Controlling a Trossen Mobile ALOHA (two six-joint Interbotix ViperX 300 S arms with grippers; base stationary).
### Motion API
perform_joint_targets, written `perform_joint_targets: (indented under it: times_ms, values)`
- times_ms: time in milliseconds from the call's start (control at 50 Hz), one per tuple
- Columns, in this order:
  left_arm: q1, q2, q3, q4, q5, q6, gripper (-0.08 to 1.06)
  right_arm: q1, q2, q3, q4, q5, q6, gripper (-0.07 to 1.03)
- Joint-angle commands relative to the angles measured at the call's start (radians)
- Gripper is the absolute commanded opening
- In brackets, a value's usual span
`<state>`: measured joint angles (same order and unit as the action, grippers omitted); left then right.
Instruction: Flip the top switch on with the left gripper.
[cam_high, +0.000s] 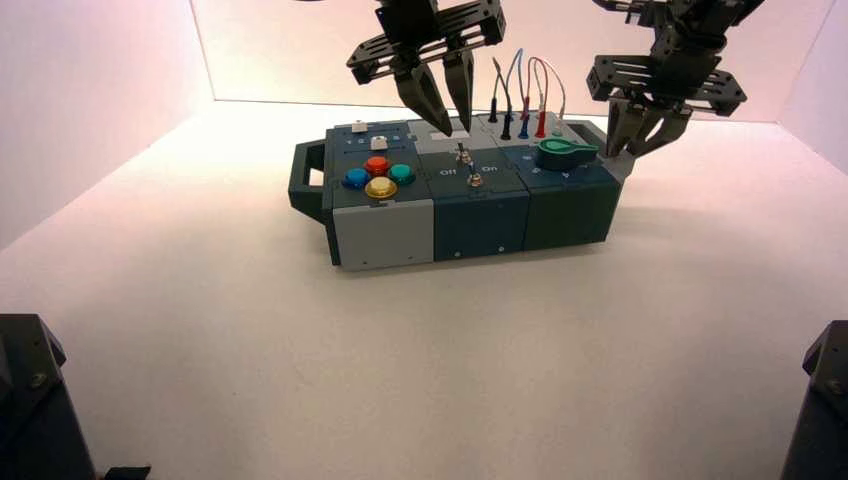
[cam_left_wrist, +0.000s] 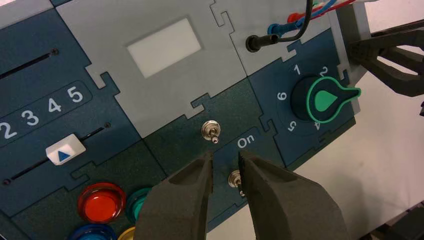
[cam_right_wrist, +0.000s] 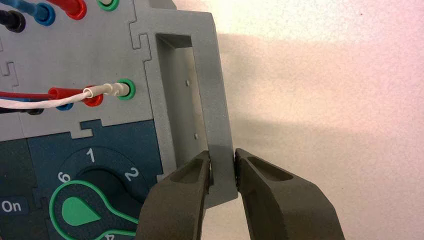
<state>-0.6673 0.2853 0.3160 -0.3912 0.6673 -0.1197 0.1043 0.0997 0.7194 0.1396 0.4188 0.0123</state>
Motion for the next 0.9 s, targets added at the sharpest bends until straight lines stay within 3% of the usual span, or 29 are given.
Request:
perform_joint_targets:
  times_ms: [20,760,900]
  values:
    - [0.002,-0.008,-0.021,-0.002,-0.003,-0.006,0.3,-0.005,-0.061,-0.02,0.009,-0.009,0.028,-0.02]
    - [-0.008,0.043,-0.058,-0.005,0.003,-0.028,0.19,-0.005,-0.052,0.009,0.009,-0.025,0.028,-0.02]
    - [-0.009,0.048,-0.064,-0.005,0.012,-0.028,0.07,-0.005,-0.052,0.012,0.009,-0.025,0.028,-0.02]
